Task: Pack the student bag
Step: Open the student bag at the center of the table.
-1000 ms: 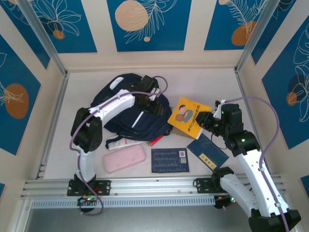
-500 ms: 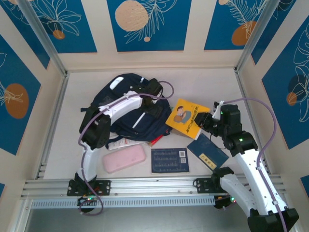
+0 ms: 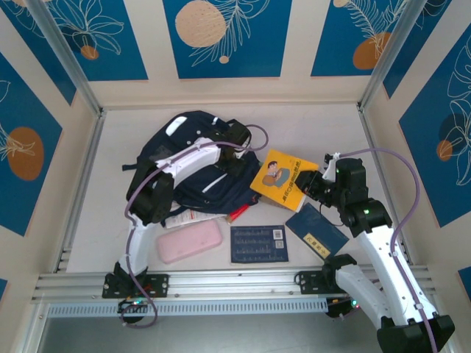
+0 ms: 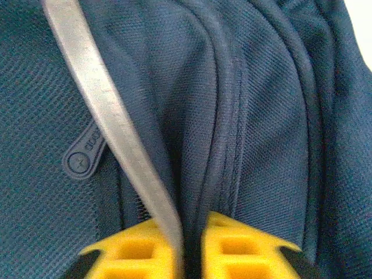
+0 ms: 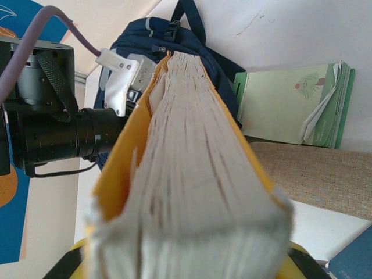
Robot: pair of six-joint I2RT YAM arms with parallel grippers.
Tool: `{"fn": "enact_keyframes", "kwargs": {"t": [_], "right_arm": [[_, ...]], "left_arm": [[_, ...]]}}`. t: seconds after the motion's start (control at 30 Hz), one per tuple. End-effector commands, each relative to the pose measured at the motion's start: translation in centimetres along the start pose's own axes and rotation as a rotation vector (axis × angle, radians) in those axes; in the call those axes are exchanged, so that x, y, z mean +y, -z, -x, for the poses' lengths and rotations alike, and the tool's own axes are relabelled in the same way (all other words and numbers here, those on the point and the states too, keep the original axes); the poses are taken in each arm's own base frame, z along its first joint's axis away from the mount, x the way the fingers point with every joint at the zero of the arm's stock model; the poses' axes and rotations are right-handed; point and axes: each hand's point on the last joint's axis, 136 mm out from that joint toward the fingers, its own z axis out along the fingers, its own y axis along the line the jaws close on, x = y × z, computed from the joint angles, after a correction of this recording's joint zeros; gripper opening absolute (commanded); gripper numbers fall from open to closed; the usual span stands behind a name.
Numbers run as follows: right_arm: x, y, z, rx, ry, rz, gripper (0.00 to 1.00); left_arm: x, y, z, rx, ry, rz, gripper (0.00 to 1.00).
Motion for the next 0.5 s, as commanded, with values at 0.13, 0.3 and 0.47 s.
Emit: {"fn": "enact_keyframes", "kwargs": {"t": [0.13,0.3,0.47], "right_arm": [[4.5,1.1,1.8,-0.036,0.044,0.164,0.0],[6.0,-0.3,1.3,0.027,0.037,0.223,0.0],[7.3,-2.6,0.7,0.089,0.019,0.264,0.0]], "left_arm": [[4.5,10.4,2.7,-0.17,-0.001,0.106,0.0],[6.2,16.8,3.3,-0.287,0.033,0.083,0.0],[6.8,22.4,3.8,-0.415,0.015,0.085,0.0]]}}
